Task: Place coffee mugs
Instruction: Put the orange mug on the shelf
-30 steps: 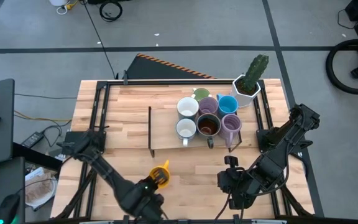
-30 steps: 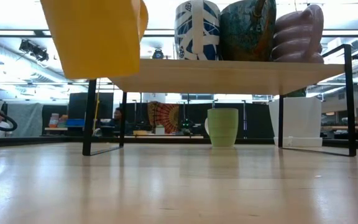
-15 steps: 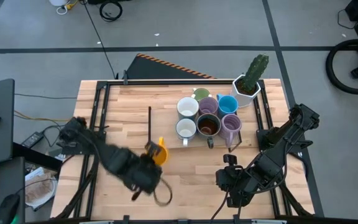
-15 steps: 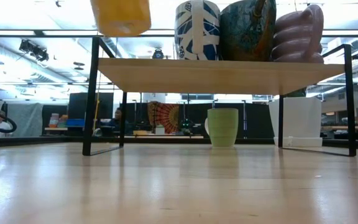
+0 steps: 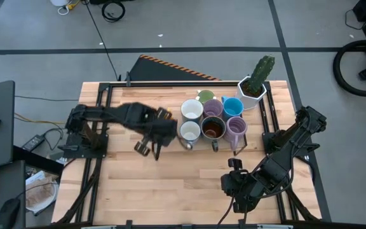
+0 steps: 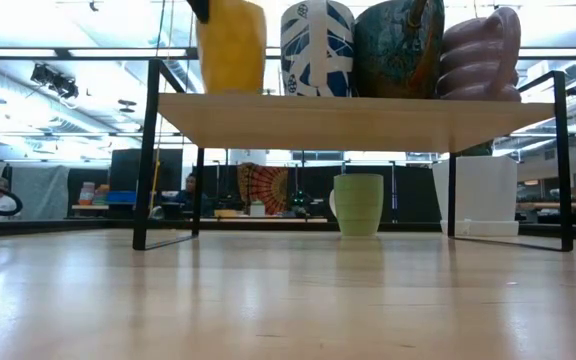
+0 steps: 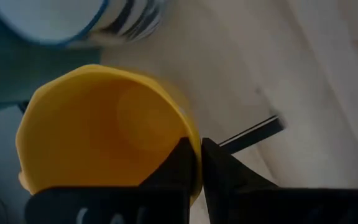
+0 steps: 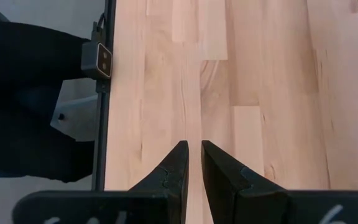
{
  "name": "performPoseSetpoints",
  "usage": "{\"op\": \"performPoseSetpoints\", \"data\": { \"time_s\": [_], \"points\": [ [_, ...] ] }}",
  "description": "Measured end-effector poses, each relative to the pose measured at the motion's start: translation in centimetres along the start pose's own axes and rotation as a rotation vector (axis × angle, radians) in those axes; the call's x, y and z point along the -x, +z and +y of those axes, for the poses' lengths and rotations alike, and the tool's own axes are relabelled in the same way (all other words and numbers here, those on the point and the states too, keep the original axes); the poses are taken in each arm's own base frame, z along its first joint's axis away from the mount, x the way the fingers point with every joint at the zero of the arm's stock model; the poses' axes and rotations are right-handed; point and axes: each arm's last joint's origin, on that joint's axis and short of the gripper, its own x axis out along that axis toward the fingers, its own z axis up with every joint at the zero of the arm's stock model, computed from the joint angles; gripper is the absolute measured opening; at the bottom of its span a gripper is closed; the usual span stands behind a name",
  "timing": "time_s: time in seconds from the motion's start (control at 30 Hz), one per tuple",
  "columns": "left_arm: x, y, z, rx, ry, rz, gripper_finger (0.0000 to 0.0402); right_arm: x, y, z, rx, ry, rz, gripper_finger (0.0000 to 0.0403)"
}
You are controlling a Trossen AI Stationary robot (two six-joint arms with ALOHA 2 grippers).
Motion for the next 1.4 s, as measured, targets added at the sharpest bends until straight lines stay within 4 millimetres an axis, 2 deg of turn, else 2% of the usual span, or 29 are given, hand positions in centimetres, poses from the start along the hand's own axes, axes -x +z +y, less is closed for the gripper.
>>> {"op": "performPoseSetpoints", "data": {
  "time_s": [0.33,0.57,0.7,1.4],
  "points": [
    [-1.4,-3.3,5.8,0.064,-0.077,-0.037,0.0021,0.0,0.1,0.1,-0.012,0.008,-0.009,0.0049],
    [-2.0,-5.3,8.4,0.127,-0.139,-0.087,0.0021,0.0,0.3,0.3,-0.027,0.035,-0.031,0.0049],
    [-2.6,-5.6,9.0,0.147,-0.15,-0.08,0.0022,0.0,0.4,0.4,-0.029,0.043,-0.035,0.0049],
    [-4.7,-4.6,9.2,0.131,-0.198,-0.037,0.0022,0.0,0.4,0.5,-0.026,0.06,-0.025,0.0049]
  ]
}}
